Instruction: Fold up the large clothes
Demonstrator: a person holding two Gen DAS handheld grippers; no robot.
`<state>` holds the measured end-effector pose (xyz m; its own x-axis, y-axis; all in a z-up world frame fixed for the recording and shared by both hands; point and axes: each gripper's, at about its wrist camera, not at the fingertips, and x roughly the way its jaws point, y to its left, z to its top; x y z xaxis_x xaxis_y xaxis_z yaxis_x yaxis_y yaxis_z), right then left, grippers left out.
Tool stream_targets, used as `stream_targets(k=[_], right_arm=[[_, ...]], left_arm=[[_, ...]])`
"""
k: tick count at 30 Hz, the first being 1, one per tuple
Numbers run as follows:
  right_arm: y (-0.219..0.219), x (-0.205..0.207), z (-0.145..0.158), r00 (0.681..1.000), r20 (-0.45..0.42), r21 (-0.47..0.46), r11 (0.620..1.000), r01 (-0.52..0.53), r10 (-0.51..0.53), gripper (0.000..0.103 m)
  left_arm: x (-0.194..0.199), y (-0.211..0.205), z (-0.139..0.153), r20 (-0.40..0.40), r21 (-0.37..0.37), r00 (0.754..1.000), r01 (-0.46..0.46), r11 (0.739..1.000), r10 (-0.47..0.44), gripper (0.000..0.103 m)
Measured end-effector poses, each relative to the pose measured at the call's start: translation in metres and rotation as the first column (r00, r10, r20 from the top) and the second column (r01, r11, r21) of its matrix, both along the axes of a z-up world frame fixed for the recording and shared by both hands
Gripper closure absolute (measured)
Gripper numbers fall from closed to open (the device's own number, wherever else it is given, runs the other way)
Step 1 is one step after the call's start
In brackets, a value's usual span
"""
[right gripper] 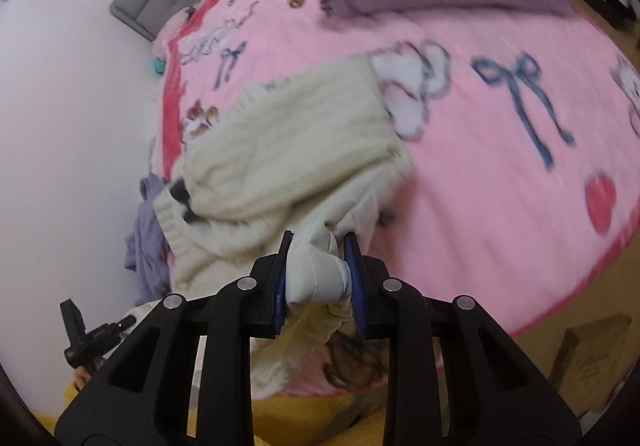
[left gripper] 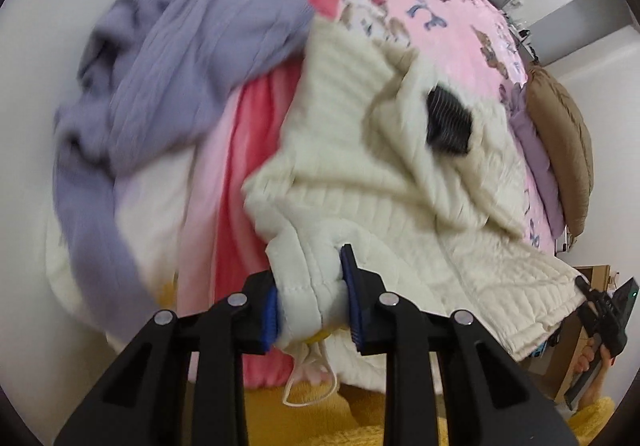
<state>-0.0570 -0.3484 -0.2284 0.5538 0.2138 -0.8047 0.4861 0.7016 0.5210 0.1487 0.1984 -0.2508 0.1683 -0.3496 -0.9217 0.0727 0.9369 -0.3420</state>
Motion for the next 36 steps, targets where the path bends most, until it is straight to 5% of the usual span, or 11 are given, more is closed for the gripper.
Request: stream_targets(k=[6, 12, 24, 36], right_arm=[[-0.015, 0.082, 0.031, 0.999, 0.037, 0.026, 0.999, -0.029, 0.028, 0.079], [-0.046, 0.150, 0.040, 0.998, 0.008, 0.021, 0.998, -0.054, 0.054, 0.079], [-0.110, 0.280, -0.055, 0.992, -0.128, 0.139, 0.990, -0.006, 0.024, 0.079], [-0.116, 0.346, -0.143, 0.962, -0.271, 0.167, 0.986, 0.015, 0.031, 0.079]], left_arm=[[0.068, -0.030, 0.022, 0.047, -0.004, 0.999, 0.023, 1.000, -0.023, 0.077], [0.127, -0.041, 0.029, 0.060, -0.037, 0.996, -0.064, 0.997, 0.066, 0.077], [0.226, -0.085, -0.021, 0.036, 0.047, 0.977, -0.213, 0.976, 0.211, 0.077], [0.270, -0.112, -0.082, -0.013, 0.173, 0.980, -0.195, 0.965, 0.200, 0.077]])
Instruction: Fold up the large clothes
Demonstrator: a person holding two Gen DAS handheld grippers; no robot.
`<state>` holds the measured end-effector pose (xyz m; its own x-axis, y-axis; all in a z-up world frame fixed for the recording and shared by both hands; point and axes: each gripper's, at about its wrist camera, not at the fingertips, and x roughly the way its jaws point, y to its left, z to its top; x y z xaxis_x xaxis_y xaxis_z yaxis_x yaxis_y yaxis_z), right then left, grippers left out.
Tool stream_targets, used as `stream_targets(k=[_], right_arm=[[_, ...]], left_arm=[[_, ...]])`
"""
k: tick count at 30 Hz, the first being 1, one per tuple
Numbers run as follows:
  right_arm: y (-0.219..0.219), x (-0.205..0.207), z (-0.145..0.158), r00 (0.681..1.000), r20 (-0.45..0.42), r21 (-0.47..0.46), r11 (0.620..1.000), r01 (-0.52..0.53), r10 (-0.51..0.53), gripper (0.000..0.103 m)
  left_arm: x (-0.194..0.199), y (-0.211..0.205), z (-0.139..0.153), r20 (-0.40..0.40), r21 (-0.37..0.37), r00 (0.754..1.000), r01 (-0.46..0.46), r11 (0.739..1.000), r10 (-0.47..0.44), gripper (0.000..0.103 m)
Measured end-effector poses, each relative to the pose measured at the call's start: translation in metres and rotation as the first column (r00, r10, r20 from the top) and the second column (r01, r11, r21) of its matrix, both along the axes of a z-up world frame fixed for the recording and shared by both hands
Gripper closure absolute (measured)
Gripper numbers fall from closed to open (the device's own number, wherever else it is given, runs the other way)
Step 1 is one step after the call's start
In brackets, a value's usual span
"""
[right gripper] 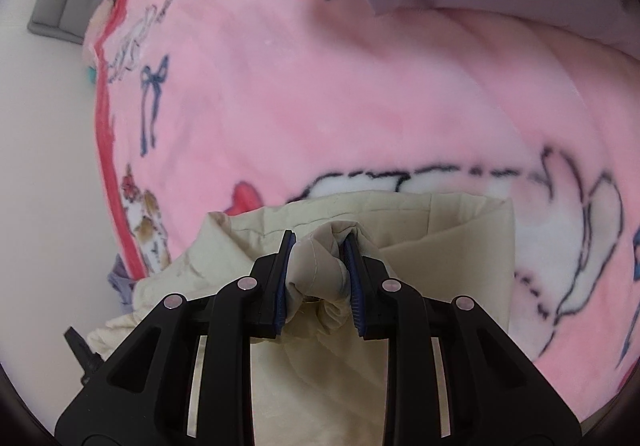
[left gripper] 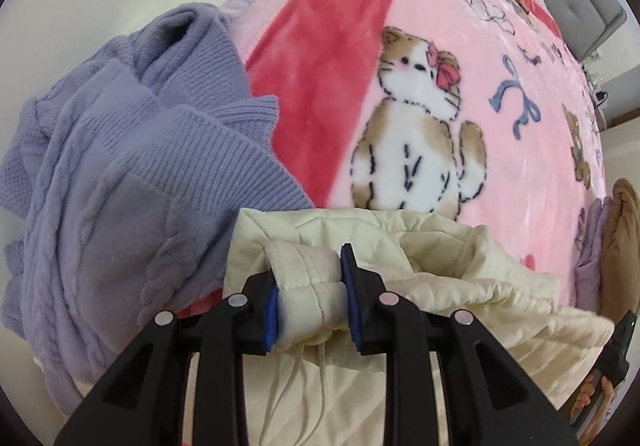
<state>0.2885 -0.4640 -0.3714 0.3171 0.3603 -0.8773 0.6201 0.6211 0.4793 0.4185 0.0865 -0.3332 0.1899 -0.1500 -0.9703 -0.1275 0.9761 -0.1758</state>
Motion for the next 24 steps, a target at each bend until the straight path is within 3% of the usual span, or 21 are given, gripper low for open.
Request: stream_targets(k=[4, 6, 8, 9, 11, 15, 17, 18, 20, 22, 23, 24], right_arm=[[0.007, 0.005, -0.014, 1.000, -0.020, -0.003, 1.000, -0.022, 0.022, 0.075], [0.004, 0.004, -0.006, 0.999, 0.034, 0.051, 0.999, -0.015, 0.014, 0.064], [0.001, 0.001, 0.007, 0.998, 0.066, 0.080, 0.997, 0.001, -0.006, 0.044], [0.001, -0.002, 0.020, 0.996, 0.090, 0.071, 0.997, 0.004, -0.010, 0.039], [0.003, -0.005, 0.042, 0.992, 0.127, 0.018, 1.000, -0.019, 0.017, 0.027], [0.015, -0.021, 0.103, 0.966, 0.250, -0.188, 0.982, -0.025, 0.073, 0.018], [0.038, -0.028, 0.135, 0.920, 0.357, -0.285, 0.957, -0.061, 0.164, 0.013], [0.054, -0.026, 0.146, 0.890, 0.380, -0.339, 0.933, -0.120, 0.252, 0.013], [0.116, -0.017, 0.165, 0.757, 0.367, -0.501, 0.801, -0.328, 0.540, 0.013], [0.173, -0.016, 0.171, 0.594, 0.312, -0.635, 0.627, -0.450, 0.742, 0.017], [0.196, -0.018, 0.172, 0.511, 0.286, -0.688, 0.545, -0.479, 0.811, 0.035], [0.227, -0.021, 0.168, 0.397, 0.244, -0.742, 0.434, -0.511, 0.885, 0.046]], left_arm=[[0.001, -0.010, -0.005, 0.004, 0.051, 0.999, 0.046, 0.998, -0.046, 0.076], [0.001, -0.012, -0.005, 0.004, 0.060, 0.999, 0.054, 0.997, -0.054, 0.076], [0.001, -0.013, -0.003, 0.003, 0.071, 0.997, 0.071, 0.995, -0.072, 0.076], [0.001, -0.014, -0.003, 0.003, 0.070, 0.997, 0.074, 0.995, -0.074, 0.076], [0.001, -0.013, -0.002, 0.006, 0.058, 0.997, 0.072, 0.996, -0.072, 0.076], [0.000, -0.011, -0.001, 0.008, 0.042, 0.998, 0.067, 0.997, -0.068, 0.076], [-0.001, -0.009, 0.000, 0.011, 0.035, 0.997, 0.073, 0.997, -0.073, 0.076], [-0.002, -0.009, 0.001, 0.011, 0.032, 0.997, 0.075, 0.997, -0.075, 0.076], [-0.003, -0.007, 0.003, 0.015, 0.022, 0.997, 0.078, 0.997, -0.078, 0.076], [-0.005, -0.006, 0.004, 0.021, 0.018, 0.996, 0.082, 0.996, -0.082, 0.075], [-0.006, -0.005, 0.005, 0.026, 0.016, 0.996, 0.083, 0.996, -0.083, 0.075], [-0.007, -0.004, 0.006, 0.030, 0.010, 0.996, 0.082, 0.997, -0.082, 0.075]])
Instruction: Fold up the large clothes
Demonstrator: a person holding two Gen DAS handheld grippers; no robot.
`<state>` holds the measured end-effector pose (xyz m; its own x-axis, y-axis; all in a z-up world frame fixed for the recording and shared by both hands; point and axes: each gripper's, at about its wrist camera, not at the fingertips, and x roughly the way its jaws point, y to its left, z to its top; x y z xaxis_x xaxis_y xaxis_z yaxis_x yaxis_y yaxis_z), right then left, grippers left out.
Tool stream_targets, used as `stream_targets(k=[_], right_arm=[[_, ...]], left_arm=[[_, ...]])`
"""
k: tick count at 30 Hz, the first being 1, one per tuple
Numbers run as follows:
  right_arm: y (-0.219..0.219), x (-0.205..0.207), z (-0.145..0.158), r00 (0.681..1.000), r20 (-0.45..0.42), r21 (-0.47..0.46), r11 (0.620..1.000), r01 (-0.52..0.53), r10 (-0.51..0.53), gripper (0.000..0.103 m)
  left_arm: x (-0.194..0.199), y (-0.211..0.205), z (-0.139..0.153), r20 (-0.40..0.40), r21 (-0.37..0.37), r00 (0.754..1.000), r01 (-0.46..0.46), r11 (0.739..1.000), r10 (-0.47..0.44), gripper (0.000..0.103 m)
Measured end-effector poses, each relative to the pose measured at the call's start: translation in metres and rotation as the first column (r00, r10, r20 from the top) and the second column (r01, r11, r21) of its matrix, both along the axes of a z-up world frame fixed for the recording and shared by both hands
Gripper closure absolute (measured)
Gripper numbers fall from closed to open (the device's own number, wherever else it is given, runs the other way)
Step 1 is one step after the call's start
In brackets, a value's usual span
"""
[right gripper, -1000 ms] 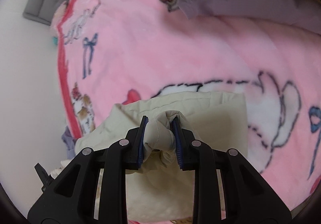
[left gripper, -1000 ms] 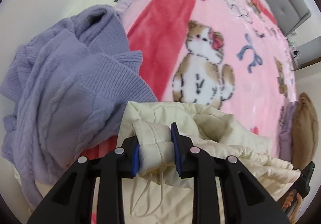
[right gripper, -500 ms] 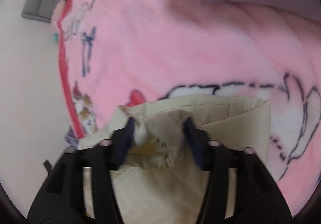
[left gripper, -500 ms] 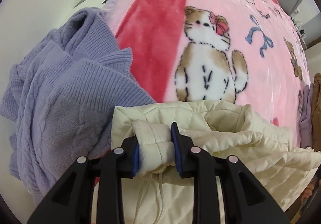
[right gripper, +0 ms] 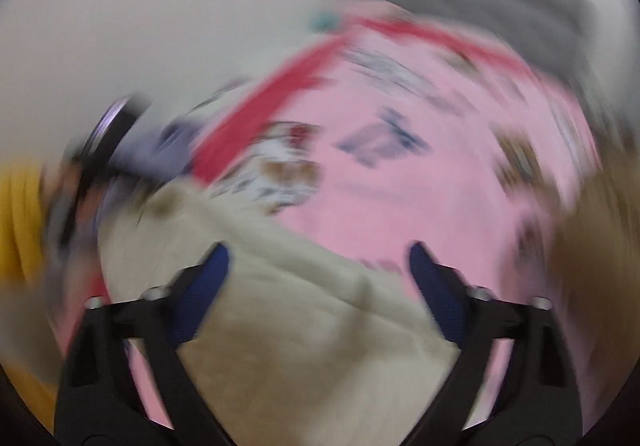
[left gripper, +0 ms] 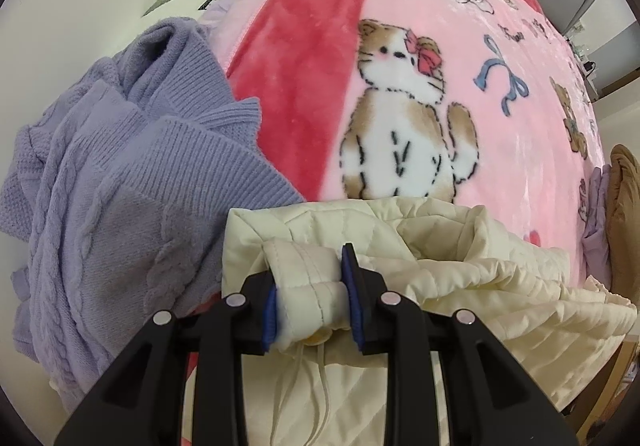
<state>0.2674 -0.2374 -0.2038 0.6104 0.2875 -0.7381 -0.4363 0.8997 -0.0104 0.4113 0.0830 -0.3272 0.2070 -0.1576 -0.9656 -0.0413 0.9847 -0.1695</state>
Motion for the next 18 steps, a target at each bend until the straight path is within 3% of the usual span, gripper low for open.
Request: stream_targets(k=[1, 2, 4, 6, 7, 9, 12, 18], right_arm=[[0.019, 0.000, -0.006, 0.998, -0.004, -0.038, 0.998, -0.059, 0.059, 0.067], [0.035, 0.002, -0.013, 0.994, -0.032, -0.045, 0.993, -0.109, 0.107, 0.082], [0.056, 0.001, -0.023, 0.985, -0.056, -0.043, 0.985, -0.165, 0.163, 0.083], [0.073, -0.005, -0.030, 0.982, -0.021, -0.090, 0.978, -0.190, 0.189, 0.083], [0.083, -0.011, -0.034, 0.982, 0.025, -0.171, 0.969, -0.179, 0.186, 0.084], [0.098, -0.012, -0.052, 0.983, 0.025, -0.316, 0.934, -0.164, 0.181, 0.084], [0.102, -0.005, -0.078, 0.985, -0.005, -0.410, 0.898, -0.161, 0.174, 0.084], [0.102, 0.028, -0.112, 0.989, -0.131, -0.360, 0.926, -0.112, 0.069, 0.081]], left_arm=[[-0.001, 0.002, 0.000, 0.002, -0.006, 1.000, -0.002, 1.000, 0.002, 0.075], [-0.002, 0.004, 0.000, 0.001, -0.013, 1.000, -0.007, 1.000, 0.007, 0.075], [-0.002, 0.006, -0.001, -0.002, -0.025, 1.000, -0.011, 1.000, 0.011, 0.075], [-0.002, 0.008, 0.001, 0.000, -0.032, 1.000, -0.009, 0.999, 0.009, 0.075], [-0.003, 0.009, 0.002, 0.003, -0.036, 1.000, -0.007, 0.999, 0.007, 0.075], [-0.004, 0.010, 0.004, 0.010, -0.042, 1.000, 0.000, 0.999, 0.000, 0.075], [-0.006, 0.016, 0.007, 0.009, -0.067, 1.000, -0.003, 0.998, 0.004, 0.073], [-0.015, 0.033, 0.031, 0.101, -0.181, 0.995, 0.026, 0.983, -0.007, 0.063]])
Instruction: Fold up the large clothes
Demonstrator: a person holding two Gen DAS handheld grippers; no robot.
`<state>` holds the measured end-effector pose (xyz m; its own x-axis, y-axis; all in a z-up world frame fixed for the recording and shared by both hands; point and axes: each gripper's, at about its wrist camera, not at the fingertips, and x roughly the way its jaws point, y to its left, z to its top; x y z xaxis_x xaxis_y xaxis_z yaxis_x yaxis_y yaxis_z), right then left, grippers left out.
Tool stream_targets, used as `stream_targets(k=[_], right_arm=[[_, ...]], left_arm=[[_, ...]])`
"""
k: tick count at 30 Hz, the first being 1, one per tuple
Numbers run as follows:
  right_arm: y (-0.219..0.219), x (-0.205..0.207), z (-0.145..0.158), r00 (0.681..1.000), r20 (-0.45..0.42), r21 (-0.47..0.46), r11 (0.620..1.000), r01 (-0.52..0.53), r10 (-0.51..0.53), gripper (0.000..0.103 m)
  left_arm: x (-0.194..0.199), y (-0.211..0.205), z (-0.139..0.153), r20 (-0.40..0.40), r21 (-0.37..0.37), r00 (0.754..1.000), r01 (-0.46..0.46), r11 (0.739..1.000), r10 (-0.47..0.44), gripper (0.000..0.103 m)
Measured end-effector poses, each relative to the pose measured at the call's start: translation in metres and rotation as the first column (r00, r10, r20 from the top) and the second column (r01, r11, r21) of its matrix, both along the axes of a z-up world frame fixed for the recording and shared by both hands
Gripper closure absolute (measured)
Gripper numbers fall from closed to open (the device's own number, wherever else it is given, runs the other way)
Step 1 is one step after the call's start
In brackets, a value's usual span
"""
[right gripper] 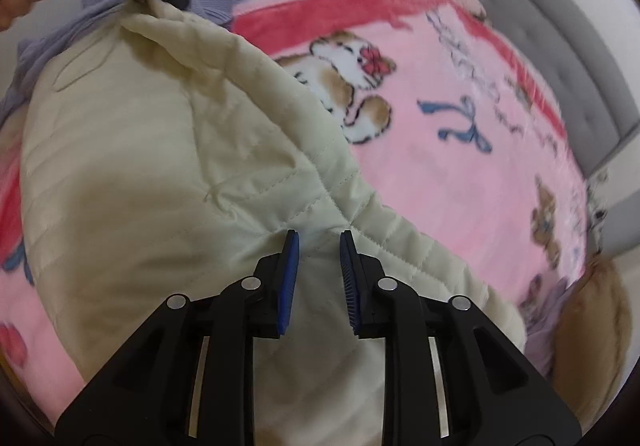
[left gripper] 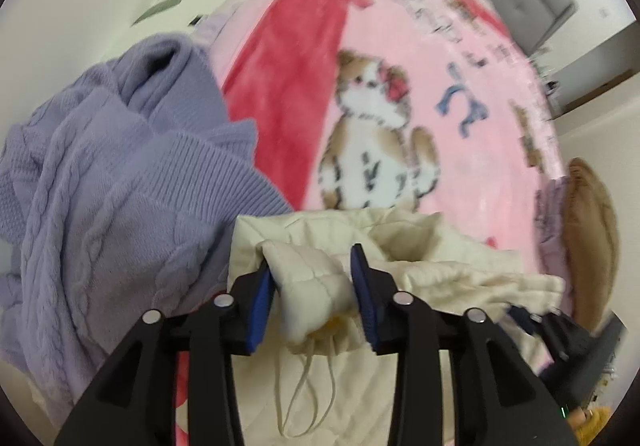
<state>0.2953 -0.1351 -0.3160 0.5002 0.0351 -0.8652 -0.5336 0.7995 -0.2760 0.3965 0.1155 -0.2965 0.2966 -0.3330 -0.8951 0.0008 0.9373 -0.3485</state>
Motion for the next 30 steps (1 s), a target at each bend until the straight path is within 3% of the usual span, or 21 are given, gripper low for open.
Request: stream_targets(k=[4, 8, 10, 13, 16, 19, 21, 22, 23, 26, 30], right_arm=[[-0.001, 0.020, -0.009, 0.996, -0.056, 0.059, 0.996, 0.070, -0.067, 0.077], [0.004, 0.026, -0.022, 0.992, -0.079, 0.043, 0.994, 0.099, -0.095, 0.077], [0.003, 0.029, -0.024, 0.987, -0.089, 0.054, 0.989, 0.135, -0.130, 0.077], [0.001, 0.033, -0.024, 0.977, -0.110, 0.082, 0.978, 0.189, -0.180, 0.076], [-0.001, 0.031, -0.009, 0.969, -0.090, 0.119, 0.964, 0.239, -0.229, 0.073], [-0.002, 0.014, 0.020, 0.973, 0.027, 0.249, 0.944, 0.214, -0.228, 0.071], [0.001, 0.000, 0.035, 0.985, 0.081, 0.379, 0.919, 0.109, -0.150, 0.071], [0.004, -0.005, 0.038, 0.993, 0.078, 0.456, 0.889, 0.048, -0.094, 0.071], [0.011, -0.003, 0.036, 0.995, 0.061, 0.455, 0.889, 0.042, -0.078, 0.071], [0.035, 0.013, 0.007, 0.996, 0.030, 0.278, 0.958, 0.076, -0.088, 0.081], [0.039, 0.045, -0.033, 0.975, -0.133, 0.242, 0.948, 0.208, -0.179, 0.081]], left_arm=[[-0.013, 0.012, 0.019, 0.082, -0.078, 0.997, -0.002, 0.997, 0.008, 0.051], [-0.037, 0.014, 0.035, 0.138, -0.030, 0.990, 0.015, 0.999, -0.011, 0.043], [-0.053, 0.001, 0.035, 0.141, 0.018, 0.987, 0.075, 0.997, -0.077, 0.043], [-0.080, -0.034, 0.012, 0.094, 0.153, 0.967, 0.220, 0.963, -0.236, 0.043], [-0.097, -0.050, -0.020, 0.036, 0.234, 0.964, 0.250, 0.940, -0.265, 0.043], [-0.113, -0.057, -0.037, 0.045, 0.273, 0.967, 0.231, 0.934, -0.253, 0.043], [-0.122, -0.056, -0.038, 0.075, 0.276, 0.970, 0.203, 0.939, -0.232, 0.043], [-0.126, -0.055, -0.037, 0.092, 0.269, 0.972, 0.185, 0.945, -0.216, 0.043], [-0.128, -0.054, -0.037, 0.103, 0.265, 0.973, 0.171, 0.949, -0.204, 0.043], [-0.136, -0.052, -0.039, 0.111, 0.262, 0.979, 0.139, 0.955, -0.173, 0.043], [-0.141, -0.062, -0.051, 0.100, 0.310, 0.975, 0.158, 0.938, -0.198, 0.043]])
